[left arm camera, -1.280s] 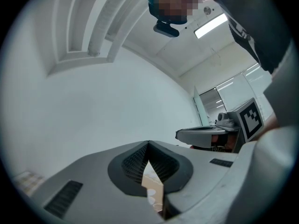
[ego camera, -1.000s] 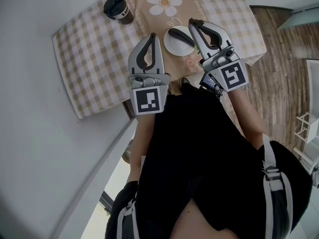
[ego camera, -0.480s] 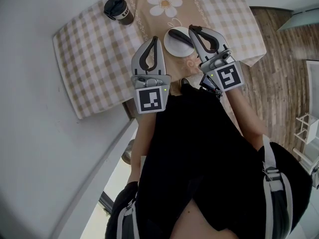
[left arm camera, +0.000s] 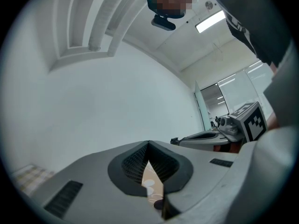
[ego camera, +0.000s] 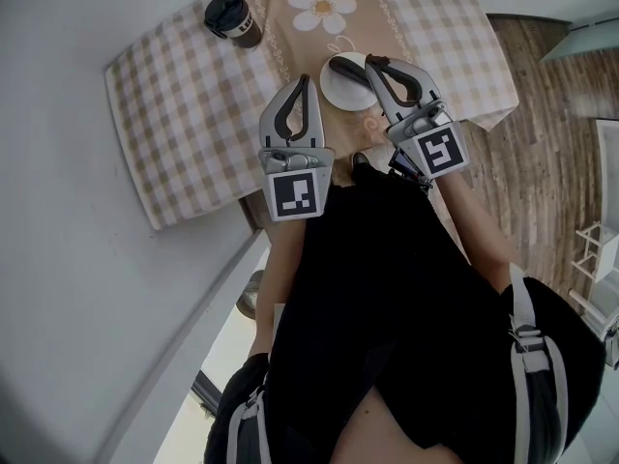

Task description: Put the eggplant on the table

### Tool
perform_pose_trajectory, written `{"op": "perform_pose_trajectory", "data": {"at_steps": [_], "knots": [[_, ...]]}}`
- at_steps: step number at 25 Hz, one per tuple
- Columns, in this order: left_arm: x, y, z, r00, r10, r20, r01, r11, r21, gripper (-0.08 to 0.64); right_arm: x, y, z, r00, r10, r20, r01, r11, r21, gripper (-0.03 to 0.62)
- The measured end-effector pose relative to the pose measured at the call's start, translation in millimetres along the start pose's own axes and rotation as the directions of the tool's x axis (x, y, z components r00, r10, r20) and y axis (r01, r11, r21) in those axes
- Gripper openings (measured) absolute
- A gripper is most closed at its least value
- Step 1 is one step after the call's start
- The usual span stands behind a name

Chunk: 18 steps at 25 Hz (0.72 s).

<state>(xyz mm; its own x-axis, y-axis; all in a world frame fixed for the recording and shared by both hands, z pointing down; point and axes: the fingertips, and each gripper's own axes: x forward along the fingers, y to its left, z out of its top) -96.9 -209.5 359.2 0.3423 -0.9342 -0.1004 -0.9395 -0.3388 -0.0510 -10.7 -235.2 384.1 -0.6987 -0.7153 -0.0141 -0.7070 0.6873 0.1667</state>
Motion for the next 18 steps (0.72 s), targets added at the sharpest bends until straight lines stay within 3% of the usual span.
{"op": "perform_pose_trajectory", "data": {"at_steps": [18], "knots": [[-0.6,-2.1,-11.2,0.999,-0.006,-0.033,0.006,1.0,-0.002,0.003,-1.3,2.8,-22.3,0.998,0.005,-0.055,-0.004,1.0,0.006,0.005]]}}
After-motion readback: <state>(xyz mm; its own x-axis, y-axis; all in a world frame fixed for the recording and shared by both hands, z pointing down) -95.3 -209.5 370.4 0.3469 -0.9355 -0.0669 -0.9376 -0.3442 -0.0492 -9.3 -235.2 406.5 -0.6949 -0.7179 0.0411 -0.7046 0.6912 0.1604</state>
